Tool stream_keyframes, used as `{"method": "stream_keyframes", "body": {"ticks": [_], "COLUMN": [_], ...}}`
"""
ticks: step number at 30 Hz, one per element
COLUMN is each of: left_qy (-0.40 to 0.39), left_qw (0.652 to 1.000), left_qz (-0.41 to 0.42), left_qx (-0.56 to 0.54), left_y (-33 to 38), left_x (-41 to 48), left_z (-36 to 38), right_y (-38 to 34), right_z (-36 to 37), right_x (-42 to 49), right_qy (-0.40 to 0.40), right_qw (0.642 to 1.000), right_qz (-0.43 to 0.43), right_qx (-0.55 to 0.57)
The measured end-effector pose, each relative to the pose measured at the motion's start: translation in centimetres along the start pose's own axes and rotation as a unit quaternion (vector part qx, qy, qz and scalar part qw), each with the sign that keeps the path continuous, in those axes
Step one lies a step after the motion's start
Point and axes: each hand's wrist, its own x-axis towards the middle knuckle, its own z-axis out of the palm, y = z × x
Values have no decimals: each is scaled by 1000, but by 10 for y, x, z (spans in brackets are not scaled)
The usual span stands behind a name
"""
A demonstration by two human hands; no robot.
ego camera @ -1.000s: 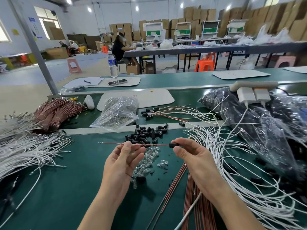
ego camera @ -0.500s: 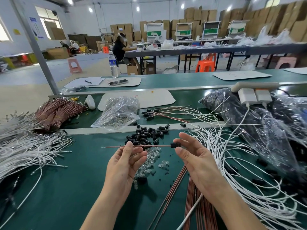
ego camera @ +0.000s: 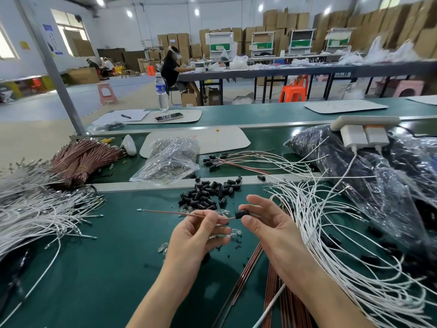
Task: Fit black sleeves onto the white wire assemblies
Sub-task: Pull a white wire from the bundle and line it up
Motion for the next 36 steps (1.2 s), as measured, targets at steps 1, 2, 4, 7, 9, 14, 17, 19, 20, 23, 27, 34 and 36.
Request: {"method": "stream_keyframes", "body": {"ticks": [1,2,4,7,9,14,17,19,20,23,27,34,36], "left_qy": [2,7,23,39,37,37,43,41,41,55,51,-16,-15], "left_qw": [1000,1000,998,995,996,997,997,997,997,997,997,999,1000], "left_qz": [3,3,-8,-21,-25,-6,10,13,14,19,25,20,14], "left_qx": [-5,-18,-59,-88,-81,-60,-61,-59,-59,-59,-51,28,8], "left_y": [-1,-1,0,0,0,1,0,0,0,1,0,-4,-3], "left_x": [0,0,1,3,3,0,1,1,1,2,2,-2,-1], "left_z": [2,3,5,5,7,7,5,5,5,4,2,8,7], "right_y": [2,3,4,4,4,3,3,3,2,1,0,2,2], "right_z": [1,1,2,3,4,4,5,5,6,6,8,9,8], "right_x": [0,0,1,1,0,-1,-2,-2,-2,-3,-3,-6,-5], "right_qy": [1,3,7,6,4,4,-6,-2,0,6,7,-27,-19], "right_qw": [1000,1000,1000,1000,1000,1000,1000,1000,1000,999,1000,998,999], "right_qz": [-1,-2,-4,-3,-1,4,11,19,22,23,25,20,23], "right_qx": [5,12,24,21,14,9,-11,-9,-2,26,17,-48,-28]}}
